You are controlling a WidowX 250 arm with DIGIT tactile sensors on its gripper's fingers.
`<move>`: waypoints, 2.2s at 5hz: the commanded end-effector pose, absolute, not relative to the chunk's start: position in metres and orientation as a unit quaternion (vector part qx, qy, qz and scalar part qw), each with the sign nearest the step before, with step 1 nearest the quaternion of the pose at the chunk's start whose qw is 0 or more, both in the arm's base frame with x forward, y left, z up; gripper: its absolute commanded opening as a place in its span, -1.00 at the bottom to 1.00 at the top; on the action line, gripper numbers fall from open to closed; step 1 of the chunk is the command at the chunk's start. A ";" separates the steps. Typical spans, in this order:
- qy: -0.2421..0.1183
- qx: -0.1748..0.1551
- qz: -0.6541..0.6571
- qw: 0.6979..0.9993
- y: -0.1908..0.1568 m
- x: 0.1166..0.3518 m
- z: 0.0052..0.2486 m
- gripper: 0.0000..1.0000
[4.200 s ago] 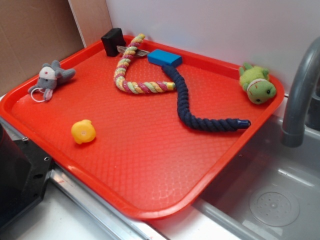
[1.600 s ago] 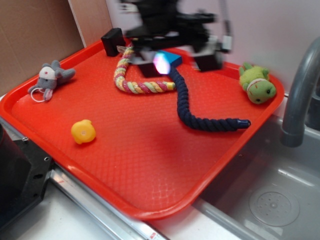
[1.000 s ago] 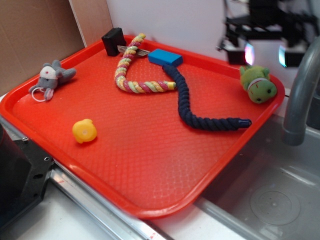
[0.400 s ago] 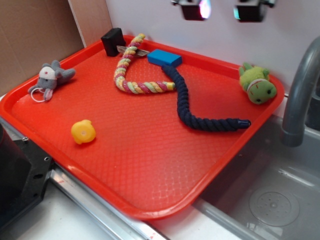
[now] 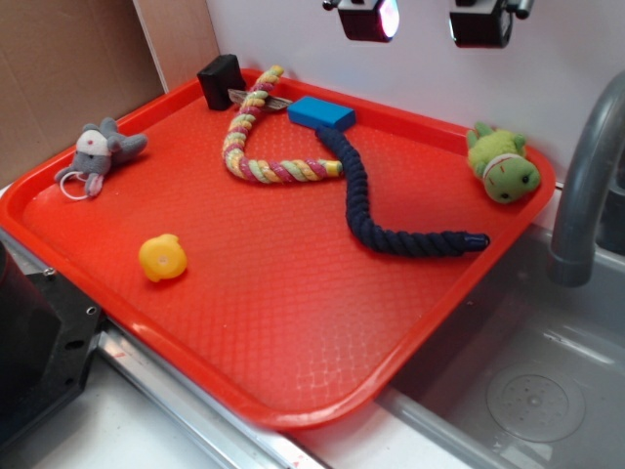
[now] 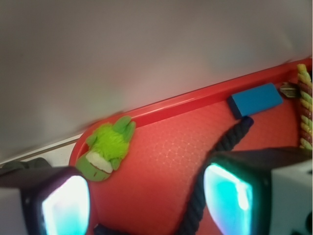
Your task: Grab the green animal.
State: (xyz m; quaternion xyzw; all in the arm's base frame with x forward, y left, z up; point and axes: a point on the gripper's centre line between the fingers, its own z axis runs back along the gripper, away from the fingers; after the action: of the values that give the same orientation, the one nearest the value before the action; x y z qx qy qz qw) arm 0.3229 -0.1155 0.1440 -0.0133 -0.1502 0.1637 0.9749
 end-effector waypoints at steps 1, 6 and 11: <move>-0.180 -0.031 0.173 0.968 -0.116 0.325 0.168 1.00; -0.151 -0.088 0.225 0.959 -0.135 0.347 0.089 1.00; -0.082 -0.093 0.175 0.977 -0.152 0.352 0.045 -1.00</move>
State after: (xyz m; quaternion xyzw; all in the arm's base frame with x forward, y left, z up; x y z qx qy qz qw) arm 0.3480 -0.1474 0.0320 -0.0863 -0.0675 0.1730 0.9788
